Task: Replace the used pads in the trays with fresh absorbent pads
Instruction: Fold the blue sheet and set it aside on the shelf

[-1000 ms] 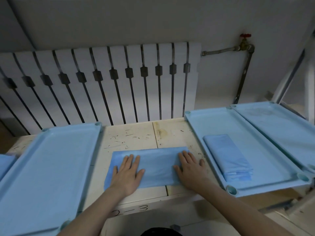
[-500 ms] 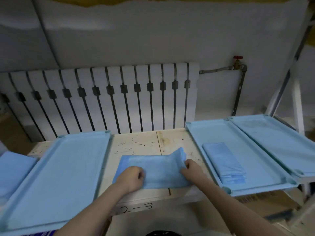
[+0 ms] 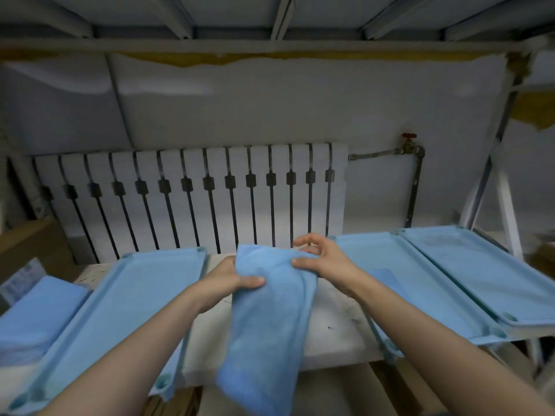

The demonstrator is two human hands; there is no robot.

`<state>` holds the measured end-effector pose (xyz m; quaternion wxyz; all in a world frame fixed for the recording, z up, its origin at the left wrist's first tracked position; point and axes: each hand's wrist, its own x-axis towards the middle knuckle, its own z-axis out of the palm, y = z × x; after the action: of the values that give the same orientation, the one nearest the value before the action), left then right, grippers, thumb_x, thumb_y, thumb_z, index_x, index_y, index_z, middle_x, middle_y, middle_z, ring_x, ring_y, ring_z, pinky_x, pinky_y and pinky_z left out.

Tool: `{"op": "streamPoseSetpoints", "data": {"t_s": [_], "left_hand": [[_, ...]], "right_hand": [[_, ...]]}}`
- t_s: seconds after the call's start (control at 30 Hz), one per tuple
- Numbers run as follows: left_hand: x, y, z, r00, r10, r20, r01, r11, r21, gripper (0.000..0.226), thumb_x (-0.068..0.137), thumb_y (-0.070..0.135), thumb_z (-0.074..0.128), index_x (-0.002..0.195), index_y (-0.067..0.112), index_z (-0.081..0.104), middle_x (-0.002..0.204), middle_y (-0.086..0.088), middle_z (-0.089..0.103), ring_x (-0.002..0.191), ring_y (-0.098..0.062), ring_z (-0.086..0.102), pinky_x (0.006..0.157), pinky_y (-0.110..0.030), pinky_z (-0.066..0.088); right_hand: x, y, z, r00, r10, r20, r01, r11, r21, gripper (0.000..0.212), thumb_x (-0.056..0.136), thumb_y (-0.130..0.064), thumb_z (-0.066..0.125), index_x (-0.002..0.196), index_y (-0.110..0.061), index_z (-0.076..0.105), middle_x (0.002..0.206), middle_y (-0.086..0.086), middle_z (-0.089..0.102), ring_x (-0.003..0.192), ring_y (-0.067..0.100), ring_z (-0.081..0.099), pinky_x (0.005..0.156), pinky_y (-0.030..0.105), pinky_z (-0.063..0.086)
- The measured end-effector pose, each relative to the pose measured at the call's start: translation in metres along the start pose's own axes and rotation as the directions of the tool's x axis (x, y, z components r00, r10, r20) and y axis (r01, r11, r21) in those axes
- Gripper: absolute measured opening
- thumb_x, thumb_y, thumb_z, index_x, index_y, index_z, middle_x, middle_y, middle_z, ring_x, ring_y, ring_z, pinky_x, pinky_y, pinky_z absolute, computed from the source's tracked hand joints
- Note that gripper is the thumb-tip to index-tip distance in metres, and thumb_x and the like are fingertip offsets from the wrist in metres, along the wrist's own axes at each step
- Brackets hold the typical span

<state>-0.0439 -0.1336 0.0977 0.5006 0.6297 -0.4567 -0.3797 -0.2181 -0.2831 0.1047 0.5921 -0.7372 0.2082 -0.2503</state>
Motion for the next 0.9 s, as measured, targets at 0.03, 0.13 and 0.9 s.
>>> {"op": "streamPoseSetpoints", "data": {"t_s": [0.03, 0.13, 0.9], "left_hand": [[-0.003, 0.004, 0.000, 0.999, -0.002, -0.040, 0.001, 0.999, -0.043, 0.052, 0.065, 0.017, 0.076, 0.116, 0.015, 0.063, 0.110, -0.003, 0.071, 0.104, -0.019, 0.067, 0.090, -0.035, 0.053], [-0.011, 0.013, 0.003, 0.994, -0.026, -0.109, 0.012, 0.992, -0.123, 0.052, 0.064, 0.020, 0.076, 0.113, 0.014, 0.063, 0.108, -0.003, 0.072, 0.100, -0.021, 0.069, 0.089, -0.037, 0.054], [0.051, 0.062, -0.018, 0.842, 0.192, -0.505, 0.007, 0.931, 0.365, 0.031, 0.101, 0.032, 0.039, 0.110, 0.010, 0.060, 0.087, -0.010, 0.068, 0.060, -0.015, 0.060, 0.060, -0.033, 0.053]], "right_hand": [[-0.002, 0.000, -0.001, 0.994, 0.094, -0.061, -0.087, 0.991, 0.104, 0.030, 0.076, -0.010, 0.076, 0.100, -0.018, 0.059, 0.097, 0.006, 0.067, 0.083, 0.013, 0.065, 0.069, 0.023, 0.053], [-0.014, 0.003, 0.001, 0.949, 0.310, 0.050, -0.313, 0.946, 0.083, 0.015, 0.083, -0.019, 0.071, 0.096, -0.015, 0.066, 0.093, -0.001, 0.069, 0.076, 0.006, 0.064, 0.064, 0.018, 0.051], [0.061, -0.024, -0.001, 0.931, -0.257, -0.258, 0.177, 0.939, -0.296, 0.022, 0.097, -0.010, 0.047, 0.116, -0.010, 0.057, 0.107, 0.005, 0.066, 0.095, 0.015, 0.065, 0.086, 0.030, 0.052]]}}
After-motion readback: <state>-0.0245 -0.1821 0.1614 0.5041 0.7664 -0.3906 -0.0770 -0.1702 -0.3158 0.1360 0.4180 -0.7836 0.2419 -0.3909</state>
